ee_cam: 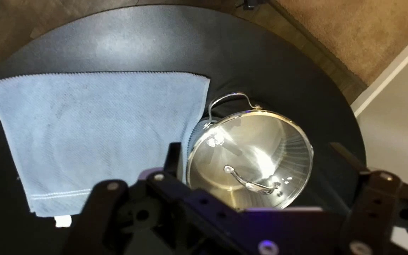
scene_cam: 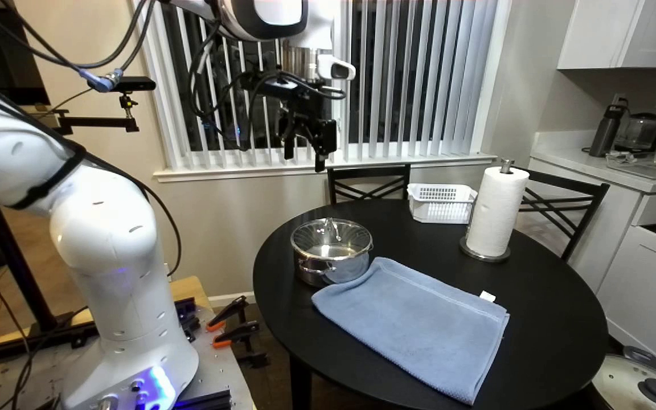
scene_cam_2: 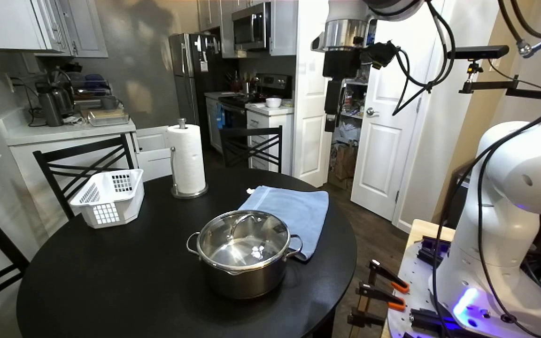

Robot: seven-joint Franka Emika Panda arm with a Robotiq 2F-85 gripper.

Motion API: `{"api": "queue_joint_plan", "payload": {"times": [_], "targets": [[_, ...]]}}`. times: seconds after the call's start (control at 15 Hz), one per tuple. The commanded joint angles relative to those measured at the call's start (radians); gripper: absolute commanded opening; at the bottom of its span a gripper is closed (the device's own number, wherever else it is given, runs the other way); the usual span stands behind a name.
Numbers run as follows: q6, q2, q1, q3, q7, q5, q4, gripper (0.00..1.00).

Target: Take the lid off the pot

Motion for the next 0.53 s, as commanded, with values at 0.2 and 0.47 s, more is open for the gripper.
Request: {"api": "queue_joint_plan", "payload": {"times": [0.2,0.47], "targets": [[0.066,0.250,0.098,0.118,-0.108,-0.072,0.130,1.00],[0.219,0.467,0.080,0.140,-0.141,-0.200,0.234,1.00]]}}
